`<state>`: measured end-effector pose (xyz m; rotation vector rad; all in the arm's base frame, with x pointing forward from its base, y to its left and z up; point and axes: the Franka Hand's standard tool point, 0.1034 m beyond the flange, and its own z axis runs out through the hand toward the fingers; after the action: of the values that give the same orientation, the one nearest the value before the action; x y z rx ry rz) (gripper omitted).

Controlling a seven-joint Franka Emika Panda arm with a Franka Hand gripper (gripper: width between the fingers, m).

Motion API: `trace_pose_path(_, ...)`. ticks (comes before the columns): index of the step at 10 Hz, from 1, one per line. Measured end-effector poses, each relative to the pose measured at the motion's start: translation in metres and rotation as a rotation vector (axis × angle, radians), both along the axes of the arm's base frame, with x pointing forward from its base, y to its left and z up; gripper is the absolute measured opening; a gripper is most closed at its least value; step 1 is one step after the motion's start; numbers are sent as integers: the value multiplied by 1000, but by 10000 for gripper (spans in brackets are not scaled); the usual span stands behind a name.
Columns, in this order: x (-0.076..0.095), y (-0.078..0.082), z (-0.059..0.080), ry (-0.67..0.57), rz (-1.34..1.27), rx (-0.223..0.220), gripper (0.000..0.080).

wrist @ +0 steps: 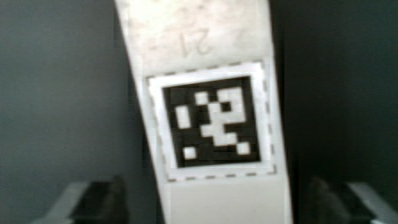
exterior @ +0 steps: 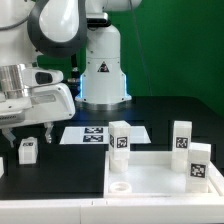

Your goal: Assemble square table

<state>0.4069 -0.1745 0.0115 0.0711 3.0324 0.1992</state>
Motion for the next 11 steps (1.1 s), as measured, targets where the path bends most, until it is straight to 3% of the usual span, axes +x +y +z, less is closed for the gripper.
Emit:
trace_pose_path(1, 3, -3, 6, -17, 11, 6, 607)
trace_pose_path(4, 31, -5, 42, -124, 302, -15, 647)
trace_pose_path(6, 41, 2, 42, -181, 669, -78, 649)
trace_pose_path(7, 40, 9, 39, -185, 760, -68, 649)
trace_pose_path(11, 41, 7, 40, -218, 1064, -111, 649)
